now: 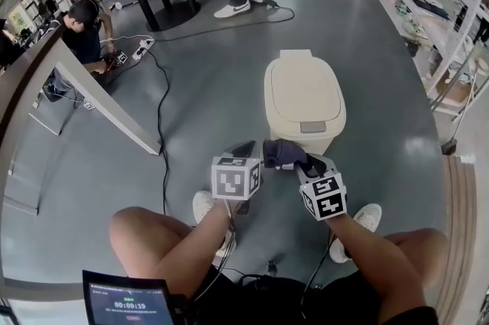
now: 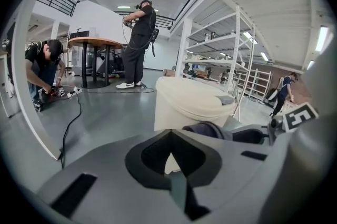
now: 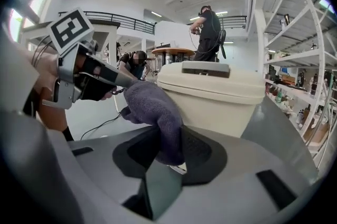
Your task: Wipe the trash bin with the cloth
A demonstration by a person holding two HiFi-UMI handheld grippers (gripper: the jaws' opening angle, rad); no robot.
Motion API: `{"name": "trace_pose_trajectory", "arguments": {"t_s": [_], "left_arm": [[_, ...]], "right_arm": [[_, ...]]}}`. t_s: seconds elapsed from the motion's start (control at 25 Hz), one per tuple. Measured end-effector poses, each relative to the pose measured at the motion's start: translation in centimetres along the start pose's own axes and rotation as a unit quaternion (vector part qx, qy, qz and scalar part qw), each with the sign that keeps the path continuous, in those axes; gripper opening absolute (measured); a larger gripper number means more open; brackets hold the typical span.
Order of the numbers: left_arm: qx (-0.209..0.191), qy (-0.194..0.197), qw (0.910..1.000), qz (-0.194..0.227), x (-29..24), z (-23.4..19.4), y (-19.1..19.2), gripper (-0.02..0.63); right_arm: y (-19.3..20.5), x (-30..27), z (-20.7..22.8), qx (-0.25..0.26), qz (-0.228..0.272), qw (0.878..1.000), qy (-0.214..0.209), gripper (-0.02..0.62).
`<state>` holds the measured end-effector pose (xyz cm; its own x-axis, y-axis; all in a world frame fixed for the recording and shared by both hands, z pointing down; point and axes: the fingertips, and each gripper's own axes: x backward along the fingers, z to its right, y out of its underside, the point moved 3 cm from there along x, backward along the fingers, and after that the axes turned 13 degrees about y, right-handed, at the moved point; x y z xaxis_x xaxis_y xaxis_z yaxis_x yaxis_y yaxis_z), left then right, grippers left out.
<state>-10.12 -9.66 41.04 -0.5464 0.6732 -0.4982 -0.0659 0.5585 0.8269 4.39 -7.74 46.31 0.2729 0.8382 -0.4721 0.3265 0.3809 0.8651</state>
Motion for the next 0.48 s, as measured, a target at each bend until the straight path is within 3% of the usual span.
{"name": "trace_pose_trajectory", "arguments": {"t_s": [0.48], "left_arm": [[0.006,-0.009,0.9999,-0.011,-0.2,-1.5,0.9,-0.002]], "right_arm": [[-0.2,-2.2,-0.9,0.012,-0.009,1.0,-0.01,0.115]]}}
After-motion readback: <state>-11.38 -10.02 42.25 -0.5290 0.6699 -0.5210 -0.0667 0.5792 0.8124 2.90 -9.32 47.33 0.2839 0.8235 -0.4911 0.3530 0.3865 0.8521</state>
